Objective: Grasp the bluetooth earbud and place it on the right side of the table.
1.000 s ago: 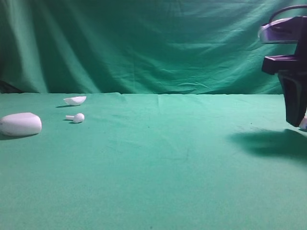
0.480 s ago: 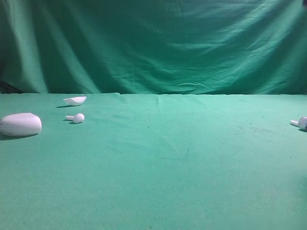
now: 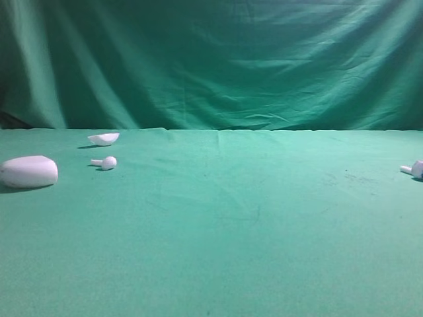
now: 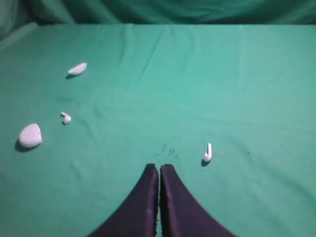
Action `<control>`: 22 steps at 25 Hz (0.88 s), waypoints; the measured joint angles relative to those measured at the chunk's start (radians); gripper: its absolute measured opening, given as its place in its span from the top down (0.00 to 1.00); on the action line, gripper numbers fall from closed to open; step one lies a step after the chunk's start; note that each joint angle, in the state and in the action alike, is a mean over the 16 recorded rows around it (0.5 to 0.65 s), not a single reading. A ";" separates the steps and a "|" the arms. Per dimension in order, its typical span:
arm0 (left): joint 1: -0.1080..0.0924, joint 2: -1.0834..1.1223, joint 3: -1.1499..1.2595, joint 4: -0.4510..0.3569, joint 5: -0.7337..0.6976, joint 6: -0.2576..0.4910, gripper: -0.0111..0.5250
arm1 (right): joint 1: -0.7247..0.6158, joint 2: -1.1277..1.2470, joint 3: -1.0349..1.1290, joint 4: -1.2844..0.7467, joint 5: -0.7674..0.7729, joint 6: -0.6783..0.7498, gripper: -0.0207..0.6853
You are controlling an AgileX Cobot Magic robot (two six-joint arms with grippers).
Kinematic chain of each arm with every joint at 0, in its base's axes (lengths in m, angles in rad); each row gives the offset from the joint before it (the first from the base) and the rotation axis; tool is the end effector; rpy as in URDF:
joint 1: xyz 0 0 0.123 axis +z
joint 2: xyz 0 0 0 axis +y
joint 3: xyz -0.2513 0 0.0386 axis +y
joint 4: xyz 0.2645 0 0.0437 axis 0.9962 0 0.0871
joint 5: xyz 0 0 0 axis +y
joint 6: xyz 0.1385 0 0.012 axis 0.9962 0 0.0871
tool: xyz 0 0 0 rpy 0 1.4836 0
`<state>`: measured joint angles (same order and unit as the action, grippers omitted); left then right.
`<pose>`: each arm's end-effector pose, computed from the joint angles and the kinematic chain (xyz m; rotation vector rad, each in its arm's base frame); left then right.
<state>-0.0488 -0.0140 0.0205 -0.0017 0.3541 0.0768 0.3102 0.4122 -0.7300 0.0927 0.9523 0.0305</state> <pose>0.1466 -0.0072 0.1624 0.1147 1.8407 0.0179 0.1313 0.0531 0.3112 -0.2850 2.1111 0.3139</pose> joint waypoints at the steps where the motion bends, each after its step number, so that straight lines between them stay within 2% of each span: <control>1: 0.000 0.000 0.000 0.000 0.000 0.000 0.98 | 0.000 -0.034 0.008 0.011 -0.002 0.000 0.97; 7: 0.000 0.000 0.000 0.000 0.000 0.000 0.98 | 0.000 -0.166 0.032 0.068 -0.013 0.002 0.97; 15: 0.000 0.000 0.000 0.000 0.000 0.000 0.98 | -0.016 -0.212 0.044 0.049 -0.036 0.004 0.97; 22: 0.000 0.000 0.000 0.000 0.000 0.000 0.98 | -0.110 -0.274 0.148 -0.048 -0.170 0.002 0.97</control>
<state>-0.0488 -0.0140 0.0205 -0.0017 0.3541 0.0768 0.2005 0.1384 -0.5819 0.0443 0.7820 0.0327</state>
